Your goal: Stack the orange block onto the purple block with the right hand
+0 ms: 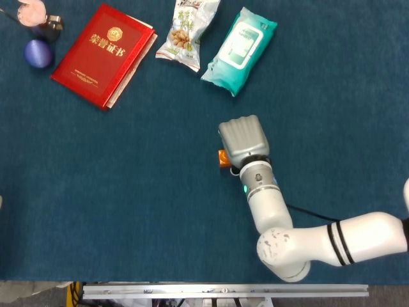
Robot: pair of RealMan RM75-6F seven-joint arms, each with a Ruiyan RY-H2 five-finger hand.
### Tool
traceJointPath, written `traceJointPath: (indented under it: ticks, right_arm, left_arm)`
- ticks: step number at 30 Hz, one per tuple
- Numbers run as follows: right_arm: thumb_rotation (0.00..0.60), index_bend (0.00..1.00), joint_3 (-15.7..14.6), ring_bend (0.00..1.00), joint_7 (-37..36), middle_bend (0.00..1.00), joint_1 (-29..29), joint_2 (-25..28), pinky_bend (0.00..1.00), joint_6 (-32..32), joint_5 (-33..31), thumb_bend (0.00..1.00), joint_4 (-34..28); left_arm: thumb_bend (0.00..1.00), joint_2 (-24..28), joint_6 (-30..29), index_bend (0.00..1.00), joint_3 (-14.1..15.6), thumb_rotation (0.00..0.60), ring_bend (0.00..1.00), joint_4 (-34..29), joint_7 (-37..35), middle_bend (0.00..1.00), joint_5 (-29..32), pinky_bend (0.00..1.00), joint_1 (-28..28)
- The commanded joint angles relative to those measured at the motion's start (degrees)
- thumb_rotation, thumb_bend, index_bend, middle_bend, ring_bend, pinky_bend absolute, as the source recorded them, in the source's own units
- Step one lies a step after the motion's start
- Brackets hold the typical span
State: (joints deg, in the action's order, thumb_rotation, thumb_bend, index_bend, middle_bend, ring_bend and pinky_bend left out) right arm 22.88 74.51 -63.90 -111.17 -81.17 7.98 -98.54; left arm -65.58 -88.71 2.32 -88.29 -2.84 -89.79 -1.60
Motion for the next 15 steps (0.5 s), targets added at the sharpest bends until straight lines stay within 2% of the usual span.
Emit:
traceJointPath:
  ticks: [1,7,9,15]
  right_arm:
    - [0.600,0.32,-0.4,0.94,-0.9,0.90,0.5,1.4,1.00,0.6,1.1,0.03,-1.5]
    - [0.600,0.27,-1.9,0.87,-3.6,0.81,2.5,6.6,0.99,0.8,5.1,0.03,-7.2]
    - [0.600,0.26,-2.9,0.79,-5.2,0.74,3.7,9.1,0.94,0.6,7.3,0.03,-9.7]
    - [0.600,0.25,-6.9,0.49,-11.4,0.50,8.5,16.8,0.65,1.2,14.4,0.04,-14.9]
  left_arm:
    - [0.29,0.0,0.1,0.28,0.0,0.600,0.20,-0.2,0.2,0.26,0.1,0.10,0.0]
    - [0.29,0.4,-0.2,0.28,-0.2,0.600,0.20,-0.8,0.7,0.26,0.1,0.10,0.0]
    - [0.29,0.4,-0.1,0.28,-0.3,0.600,0.20,-1.0,0.9,0.26,0.2,0.10,0.0]
    - [0.29,0.2,-0.4,0.28,-0.7,0.600,0.20,-1.3,1.4,0.26,0.1,0.10,0.2]
